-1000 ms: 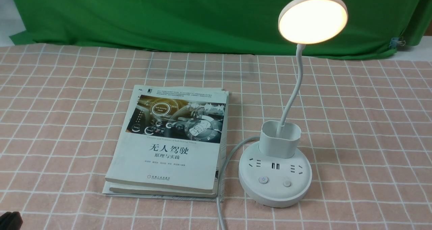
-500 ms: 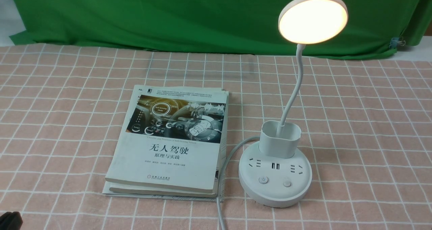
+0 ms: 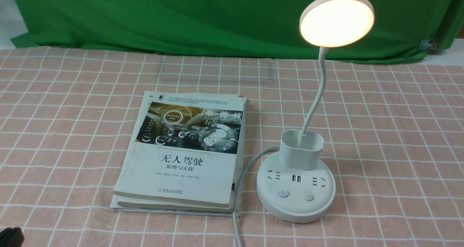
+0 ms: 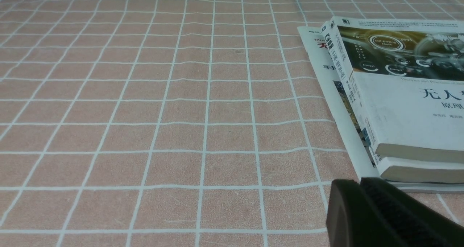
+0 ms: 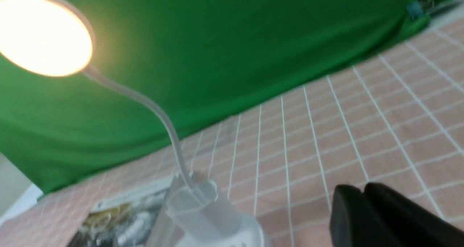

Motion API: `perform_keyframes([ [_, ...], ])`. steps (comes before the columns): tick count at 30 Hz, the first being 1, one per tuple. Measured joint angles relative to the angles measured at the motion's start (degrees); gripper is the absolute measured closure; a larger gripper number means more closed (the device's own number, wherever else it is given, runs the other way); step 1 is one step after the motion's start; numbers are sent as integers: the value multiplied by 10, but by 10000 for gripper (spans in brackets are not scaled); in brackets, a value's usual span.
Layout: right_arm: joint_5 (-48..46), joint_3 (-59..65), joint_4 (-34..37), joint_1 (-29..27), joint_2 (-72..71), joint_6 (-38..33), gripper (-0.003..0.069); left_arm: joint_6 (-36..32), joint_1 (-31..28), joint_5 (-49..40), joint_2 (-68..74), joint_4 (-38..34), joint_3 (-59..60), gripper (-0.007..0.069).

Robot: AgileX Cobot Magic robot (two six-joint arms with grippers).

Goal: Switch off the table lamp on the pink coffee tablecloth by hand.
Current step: 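Press the power button on the lamp base to turn the lamp off with the right gripper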

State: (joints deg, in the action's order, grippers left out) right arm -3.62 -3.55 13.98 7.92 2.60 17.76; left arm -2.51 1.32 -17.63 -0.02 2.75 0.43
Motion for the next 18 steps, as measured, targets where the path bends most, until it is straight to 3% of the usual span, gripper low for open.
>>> perform_keyframes([
  [6,-233,-186,0,0,156,-83,610,0,0,0,0,0,0,618],
  [9,-366,-287,-11,0,300,-127,610,0,0,0,0,0,0,618],
  [13,-432,-346,-14,0,428,-178,610,0,0,0,0,0,0,618],
  [18,-451,-399,-19,19,577,-203,617,0,0,0,0,0,0,618],
])
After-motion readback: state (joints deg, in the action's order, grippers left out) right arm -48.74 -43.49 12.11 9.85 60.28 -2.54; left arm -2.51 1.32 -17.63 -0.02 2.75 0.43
